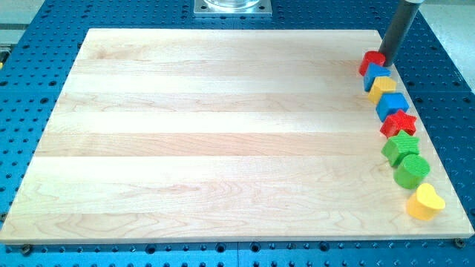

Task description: Move your arm slightly up

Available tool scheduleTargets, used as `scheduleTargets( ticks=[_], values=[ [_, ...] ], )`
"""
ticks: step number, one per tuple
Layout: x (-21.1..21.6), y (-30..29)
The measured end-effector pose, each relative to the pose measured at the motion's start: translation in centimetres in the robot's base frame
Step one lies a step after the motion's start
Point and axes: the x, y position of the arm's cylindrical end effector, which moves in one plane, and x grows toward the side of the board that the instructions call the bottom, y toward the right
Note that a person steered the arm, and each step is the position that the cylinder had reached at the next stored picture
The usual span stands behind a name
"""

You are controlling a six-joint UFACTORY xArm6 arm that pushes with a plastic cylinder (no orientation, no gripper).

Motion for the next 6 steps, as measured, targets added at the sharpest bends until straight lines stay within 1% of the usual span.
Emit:
scheduleTargets(
  ticks=[2,6],
  values=[
    [-9.8,-0.1],
    [-9.8,-0.2]
  ],
)
